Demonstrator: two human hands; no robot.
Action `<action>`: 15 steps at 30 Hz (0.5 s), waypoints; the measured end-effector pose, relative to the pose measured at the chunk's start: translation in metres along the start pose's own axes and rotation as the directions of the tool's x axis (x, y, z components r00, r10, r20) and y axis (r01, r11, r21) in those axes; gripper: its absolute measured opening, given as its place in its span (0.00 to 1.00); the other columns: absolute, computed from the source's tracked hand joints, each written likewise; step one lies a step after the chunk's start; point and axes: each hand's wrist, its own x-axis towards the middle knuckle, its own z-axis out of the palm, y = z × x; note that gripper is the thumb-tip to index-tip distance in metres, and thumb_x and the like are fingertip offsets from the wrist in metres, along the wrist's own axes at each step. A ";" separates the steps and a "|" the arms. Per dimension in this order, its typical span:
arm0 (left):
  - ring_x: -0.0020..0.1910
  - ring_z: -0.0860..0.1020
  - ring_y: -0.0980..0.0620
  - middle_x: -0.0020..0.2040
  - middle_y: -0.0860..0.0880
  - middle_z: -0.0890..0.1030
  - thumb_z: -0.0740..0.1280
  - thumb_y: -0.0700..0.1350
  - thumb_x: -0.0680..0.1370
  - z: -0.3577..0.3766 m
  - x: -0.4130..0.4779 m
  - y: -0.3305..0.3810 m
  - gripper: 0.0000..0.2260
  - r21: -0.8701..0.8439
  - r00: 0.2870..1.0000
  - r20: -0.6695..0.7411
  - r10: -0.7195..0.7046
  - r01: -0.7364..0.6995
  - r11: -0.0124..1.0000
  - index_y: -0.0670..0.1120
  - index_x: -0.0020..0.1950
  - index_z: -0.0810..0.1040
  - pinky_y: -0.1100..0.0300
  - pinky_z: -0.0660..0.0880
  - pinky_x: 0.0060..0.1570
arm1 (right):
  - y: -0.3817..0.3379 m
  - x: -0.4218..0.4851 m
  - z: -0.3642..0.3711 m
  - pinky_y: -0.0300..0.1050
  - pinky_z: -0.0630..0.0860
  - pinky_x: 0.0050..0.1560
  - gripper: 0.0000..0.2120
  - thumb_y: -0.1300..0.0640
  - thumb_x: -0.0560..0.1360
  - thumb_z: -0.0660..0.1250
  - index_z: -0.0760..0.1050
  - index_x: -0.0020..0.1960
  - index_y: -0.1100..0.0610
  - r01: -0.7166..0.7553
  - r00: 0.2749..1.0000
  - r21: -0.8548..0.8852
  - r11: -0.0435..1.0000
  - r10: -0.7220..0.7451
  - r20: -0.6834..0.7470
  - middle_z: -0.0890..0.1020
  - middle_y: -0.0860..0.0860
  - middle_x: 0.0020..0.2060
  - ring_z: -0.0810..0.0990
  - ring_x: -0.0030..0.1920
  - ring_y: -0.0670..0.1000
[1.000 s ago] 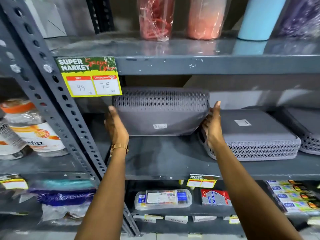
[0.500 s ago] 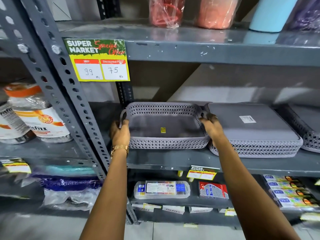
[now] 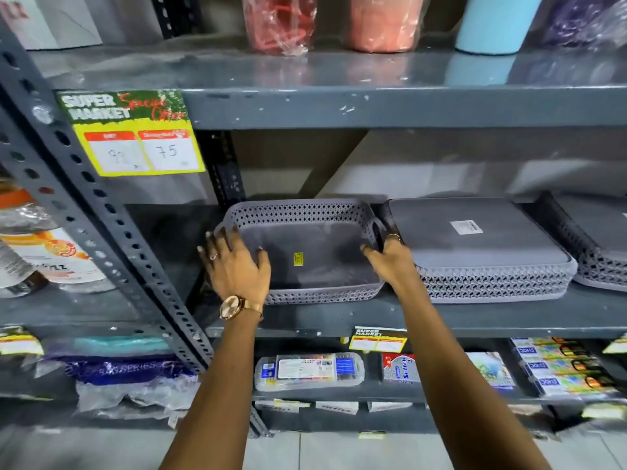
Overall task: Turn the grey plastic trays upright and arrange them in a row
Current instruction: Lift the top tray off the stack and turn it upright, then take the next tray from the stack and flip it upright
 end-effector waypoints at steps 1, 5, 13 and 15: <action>0.74 0.63 0.35 0.71 0.35 0.70 0.66 0.48 0.74 0.002 0.000 0.010 0.27 0.000 0.998 -0.015 0.064 -0.064 0.998 0.38 0.71 0.68 0.42 0.55 0.74 | 0.001 0.000 -0.004 0.51 0.75 0.56 0.20 0.50 0.77 0.65 0.72 0.61 0.65 -0.008 1.000 0.016 1.000 0.008 0.001 0.79 0.62 0.58 0.78 0.58 0.63; 0.69 0.70 0.38 0.67 0.38 0.75 0.64 0.47 0.75 0.013 -0.010 0.077 0.23 -0.242 0.980 0.004 0.197 -0.190 0.951 0.40 0.68 0.72 0.47 0.67 0.68 | 0.013 0.007 -0.044 0.48 0.75 0.55 0.19 0.47 0.74 0.67 0.79 0.56 0.61 0.040 0.997 0.033 0.999 -0.038 -0.064 0.83 0.59 0.53 0.80 0.56 0.61; 0.48 0.83 0.41 0.46 0.41 0.86 0.65 0.47 0.76 0.036 -0.062 0.235 0.15 -0.573 0.912 0.197 0.360 -0.191 0.797 0.43 0.59 0.80 0.50 0.79 0.49 | 0.092 0.064 -0.169 0.49 0.76 0.56 0.17 0.49 0.74 0.69 0.80 0.56 0.61 0.040 0.966 0.007 0.999 -0.037 -0.255 0.84 0.60 0.53 0.80 0.56 0.62; 0.55 0.80 0.39 0.52 0.39 0.84 0.65 0.50 0.77 0.057 -0.067 0.260 0.16 -0.445 0.890 0.331 0.314 -0.146 0.883 0.45 0.62 0.77 0.51 0.77 0.53 | 0.117 0.079 -0.195 0.55 0.77 0.56 0.21 0.49 0.74 0.69 0.77 0.57 0.67 0.013 0.964 -0.029 0.999 -0.020 -0.264 0.82 0.65 0.53 0.79 0.56 0.65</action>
